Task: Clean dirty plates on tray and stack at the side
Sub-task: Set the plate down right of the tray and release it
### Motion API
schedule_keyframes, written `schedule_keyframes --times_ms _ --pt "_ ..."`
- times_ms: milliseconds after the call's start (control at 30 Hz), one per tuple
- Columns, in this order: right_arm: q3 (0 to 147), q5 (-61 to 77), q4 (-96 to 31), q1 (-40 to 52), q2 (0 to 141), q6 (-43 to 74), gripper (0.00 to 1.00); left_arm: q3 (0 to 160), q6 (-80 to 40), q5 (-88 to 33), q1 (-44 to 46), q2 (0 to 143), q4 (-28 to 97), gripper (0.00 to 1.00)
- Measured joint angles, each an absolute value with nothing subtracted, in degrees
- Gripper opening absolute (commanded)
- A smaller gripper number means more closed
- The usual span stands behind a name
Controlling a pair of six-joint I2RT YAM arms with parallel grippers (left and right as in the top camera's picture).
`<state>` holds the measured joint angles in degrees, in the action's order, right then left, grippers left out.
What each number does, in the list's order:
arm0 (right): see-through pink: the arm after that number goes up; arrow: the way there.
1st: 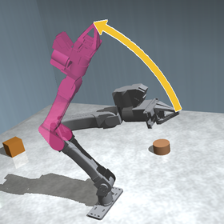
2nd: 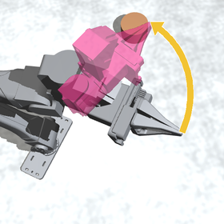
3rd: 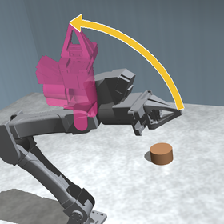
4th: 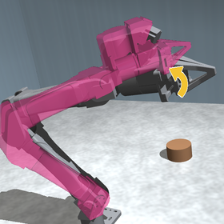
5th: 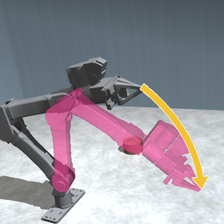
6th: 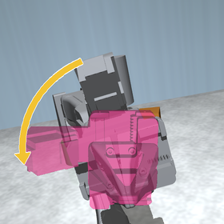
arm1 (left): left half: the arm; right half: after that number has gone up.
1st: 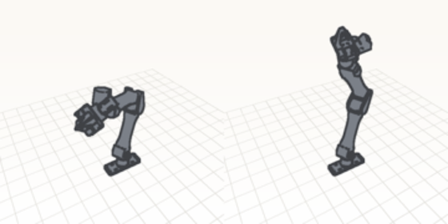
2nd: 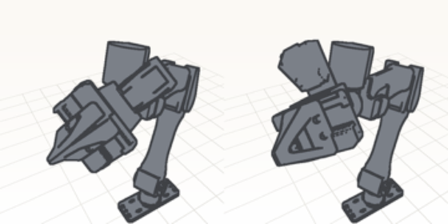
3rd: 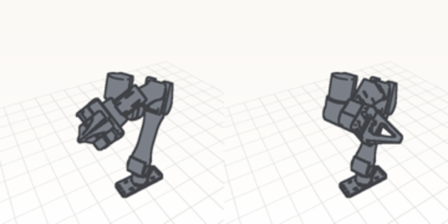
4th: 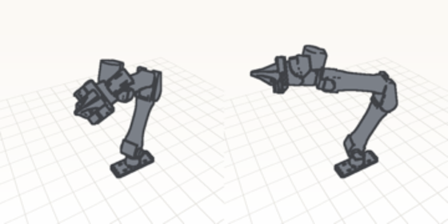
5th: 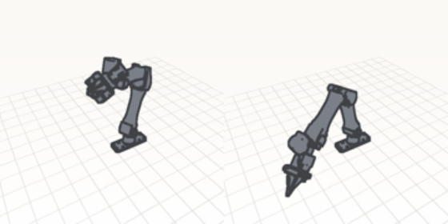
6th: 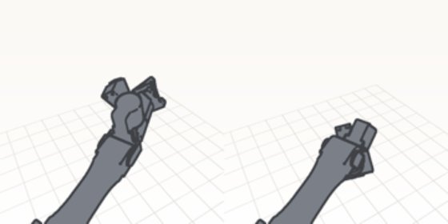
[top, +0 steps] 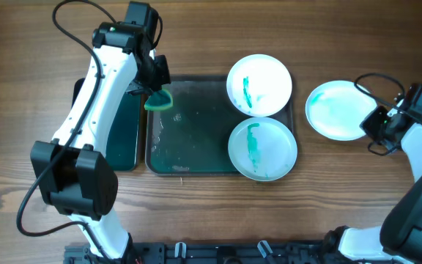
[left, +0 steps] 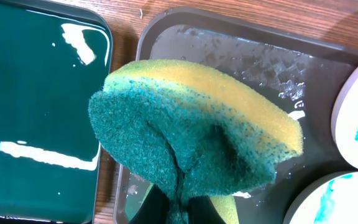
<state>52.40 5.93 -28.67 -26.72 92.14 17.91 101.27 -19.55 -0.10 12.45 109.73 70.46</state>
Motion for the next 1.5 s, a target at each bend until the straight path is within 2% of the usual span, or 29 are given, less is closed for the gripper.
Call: schedule_keyframes --times_ms 33,67,133,233,400,533,667,800,1000,1133,1200,1400,1500 --pt "52.29 5.93 -28.05 -26.72 92.95 18.0 0.24 101.27 -19.55 -0.1 12.45 109.73 70.46 0.04" --pt "52.29 5.93 -27.99 -26.72 93.27 17.98 0.32 101.27 -19.55 -0.12 12.45 109.73 70.43 0.04" --pt "52.29 5.96 -27.9 -26.72 93.6 18.13 0.35 101.27 -19.55 -0.1 12.45 109.73 70.46 0.04" --pt "52.64 8.03 -30.74 -26.72 93.6 18.11 0.31 101.27 -19.55 -0.1 12.45 109.73 70.43 0.04" --pt "58.26 19.84 -45.84 -25.89 90.5 15.92 0.32 101.27 -19.55 -0.1 13.5 109.73 70.46 0.04" --pt "58.43 24.4 -54.7 -18.74 88.03 9.87 0.32 101.27 -19.68 -0.12 16.34 109.73 69.17 0.04" --pt "52.49 24.45 -50.65 -8.19 87.94 8.23 0.32 101.27 -19.84 -0.1 17.1 109.73 68.45 0.04" --pt "50.37 21.61 -47.66 -3.14 87.94 8.95 0.31 101.27 -19.84 -0.1 17.1 109.73 68.31 0.04" --pt "50.37 17.91 -45.5 2.7 89.08 9.13 0.31 101.27 -19.84 -0.1 17.1 109.73 68.31 0.04" --pt "50.37 14.7 -45.56 2.92 89.91 9.13 0.31 101.27 -19.84 -0.1 17.1 109.73 68.31 0.04" --pt "50.37 13.8 -45.54 2.92 89.91 9.13 0.26 101.27 -19.84 -0.1 17.1 109.73 68.31 0.04" --pt "49.93 13.43 -43.48 2.92 89.91 9.13 0.21 101.27 -19.84 -0.1 17.1 109.73 68.31 0.04" --pt "47.05 13.45 -40.77 2.92 89.93 9.04 0.08 101.27 -19.84 -0.1 17.1 109.73 68.29 0.04"
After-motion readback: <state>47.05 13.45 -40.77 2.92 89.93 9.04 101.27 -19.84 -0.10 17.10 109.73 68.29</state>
